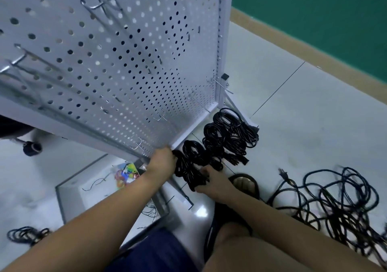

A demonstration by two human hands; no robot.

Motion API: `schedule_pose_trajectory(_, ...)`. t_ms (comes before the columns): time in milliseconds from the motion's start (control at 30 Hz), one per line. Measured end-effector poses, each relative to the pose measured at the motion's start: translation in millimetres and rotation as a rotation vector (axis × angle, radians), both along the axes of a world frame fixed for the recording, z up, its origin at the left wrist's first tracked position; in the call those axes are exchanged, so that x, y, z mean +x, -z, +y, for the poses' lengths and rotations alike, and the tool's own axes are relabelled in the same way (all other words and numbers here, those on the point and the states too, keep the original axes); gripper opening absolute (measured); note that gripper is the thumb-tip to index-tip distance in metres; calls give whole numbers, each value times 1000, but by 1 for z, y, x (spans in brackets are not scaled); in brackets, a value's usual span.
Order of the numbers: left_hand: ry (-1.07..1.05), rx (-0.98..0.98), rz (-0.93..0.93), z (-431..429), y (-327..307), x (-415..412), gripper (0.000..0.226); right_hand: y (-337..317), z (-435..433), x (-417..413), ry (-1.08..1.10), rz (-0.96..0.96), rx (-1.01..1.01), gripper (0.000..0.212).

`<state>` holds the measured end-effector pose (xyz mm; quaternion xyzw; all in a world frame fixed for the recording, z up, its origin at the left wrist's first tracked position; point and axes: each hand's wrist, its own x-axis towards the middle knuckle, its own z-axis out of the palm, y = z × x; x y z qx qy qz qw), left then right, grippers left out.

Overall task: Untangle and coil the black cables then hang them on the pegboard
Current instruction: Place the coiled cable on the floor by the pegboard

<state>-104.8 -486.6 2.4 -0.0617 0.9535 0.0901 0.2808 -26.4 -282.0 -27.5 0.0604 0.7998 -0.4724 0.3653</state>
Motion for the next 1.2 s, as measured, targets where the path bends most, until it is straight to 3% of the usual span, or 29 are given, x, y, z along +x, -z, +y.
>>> schedule_pose_trajectory(200,28,-24,27,7,7,-11,24,-9,19,7,42,103,43,34)
schedule_pose_trajectory(300,94,13,60,27,-3,-13,20,-24,50,14,89,134,38,30)
schedule_pose_trajectory(400,224,85,79,66,-12,-14,19,-31,100,27,197,154,55,19)
schedule_pose_trajectory(567,437,286,73,168,-27,-4,13,-52,199,55,364,191,184,21)
schedule_pose_trajectory(800,675,439,-54,288,-25,44,22,-64,305,115,457,178,325,5)
schedule_pose_trajectory(1033,869,558,-259,335,0,103,20,-44,336,187,385,96,443,14)
schedule_pose_trajectory(1200,1191,492,-349,337,24,124,51,-21,344,240,374,138,518,13)
